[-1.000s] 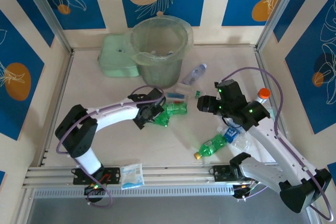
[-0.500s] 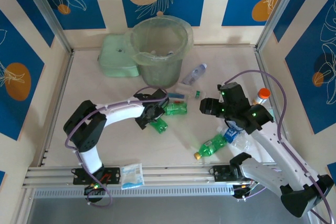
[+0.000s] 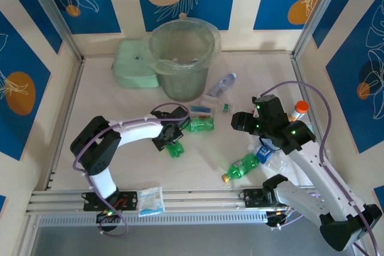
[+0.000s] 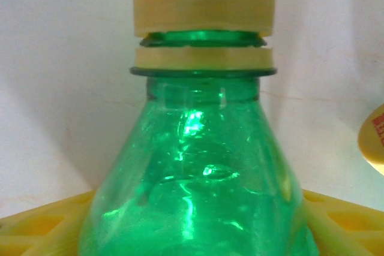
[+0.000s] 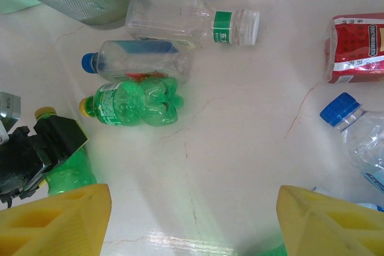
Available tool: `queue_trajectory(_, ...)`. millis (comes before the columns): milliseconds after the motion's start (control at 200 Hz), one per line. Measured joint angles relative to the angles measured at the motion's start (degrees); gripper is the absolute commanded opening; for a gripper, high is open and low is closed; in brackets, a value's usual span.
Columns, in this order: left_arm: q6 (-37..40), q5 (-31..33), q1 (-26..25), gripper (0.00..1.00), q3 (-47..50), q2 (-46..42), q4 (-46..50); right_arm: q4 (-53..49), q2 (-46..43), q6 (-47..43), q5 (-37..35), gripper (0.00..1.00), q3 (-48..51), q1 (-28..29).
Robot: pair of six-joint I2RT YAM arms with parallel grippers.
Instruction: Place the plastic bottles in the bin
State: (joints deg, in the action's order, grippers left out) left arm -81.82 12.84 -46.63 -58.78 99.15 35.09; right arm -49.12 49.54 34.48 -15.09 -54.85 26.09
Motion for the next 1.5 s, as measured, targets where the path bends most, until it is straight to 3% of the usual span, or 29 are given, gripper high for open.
queue_trajectory(255,1.14,1.25,0.0,0.6,2.54,-3.45,1.2,-0.24,-1.14,0.02,-0.02,0.73,0.0,-0.63)
queue_trajectory(420,2.54,1.46,-0.02,0.5,3.41,-6.75,2.19,-0.24,-1.6,0.02,-0.17,0.73,0.0,-0.83)
queue_trajectory(630,11.5,2.6,-1.62,0.45,0.52,-16.28,6.43,-0.42,-2.64,-0.07,-0.26,0.72,0.0,-1.38)
queue_trajectory(805,23.89,2.43,-3.06,0.45,-14.62,-20.28,11.65,-0.44,-2.93,-0.46,-0.46,0.72,-0.02,-2.27)
queue_trajectory(1055,41.33,3.93,-2.23,0.49,-39.69,-16.39,15.91,-0.37,-2.93,-0.39,-0.37,0.71,-0.52,-2.75)
queue_trajectory(1296,53.68,3.34,7.43,0.47,-61.46,-1.25,9.99,-0.26,-2.95,-0.13,-0.09,0.7,-0.66,-2.75)
queue_trajectory(1501,59.67,3.04,11.69,0.47,-79.84,14.32,5.38,-0.44,-4.04,1.01,0.52,0.69,-0.61,-2.75)
